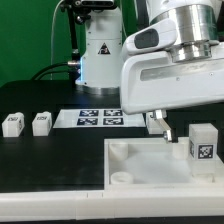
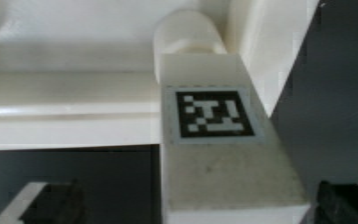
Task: Assemble one leg
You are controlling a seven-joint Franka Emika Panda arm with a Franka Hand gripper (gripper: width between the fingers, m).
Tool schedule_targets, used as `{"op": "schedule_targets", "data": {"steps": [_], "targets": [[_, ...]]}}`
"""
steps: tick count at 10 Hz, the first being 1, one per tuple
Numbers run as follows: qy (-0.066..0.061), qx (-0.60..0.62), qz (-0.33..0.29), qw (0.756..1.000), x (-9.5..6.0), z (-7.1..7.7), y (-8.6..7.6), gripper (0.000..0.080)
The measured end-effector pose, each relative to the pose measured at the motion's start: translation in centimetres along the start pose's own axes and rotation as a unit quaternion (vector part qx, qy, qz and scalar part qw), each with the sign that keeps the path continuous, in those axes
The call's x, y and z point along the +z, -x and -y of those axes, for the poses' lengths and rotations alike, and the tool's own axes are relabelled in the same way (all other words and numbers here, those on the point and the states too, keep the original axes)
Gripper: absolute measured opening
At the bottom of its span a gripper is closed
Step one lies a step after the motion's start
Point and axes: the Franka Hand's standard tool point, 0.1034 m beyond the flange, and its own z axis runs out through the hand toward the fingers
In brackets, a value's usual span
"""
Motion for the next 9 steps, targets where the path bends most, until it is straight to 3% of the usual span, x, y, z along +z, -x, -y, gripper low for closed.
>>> {"op": "schedule_targets", "data": {"steps": [2,4,7,9], "targets": [[-0.021,0.018,0.127,0.992,-0.8,0.3,-1.6,0.0649],[-0.033,0.021,0.199,0.979,-0.8,0.4,-2.2,0.0649],[-0.026,0.019,0.183,0.983,0.9,0.5,-0.5,0.0649],[-0.026,0.02,0.183,0.983,0.9,0.3,-0.4,0.064]]}}
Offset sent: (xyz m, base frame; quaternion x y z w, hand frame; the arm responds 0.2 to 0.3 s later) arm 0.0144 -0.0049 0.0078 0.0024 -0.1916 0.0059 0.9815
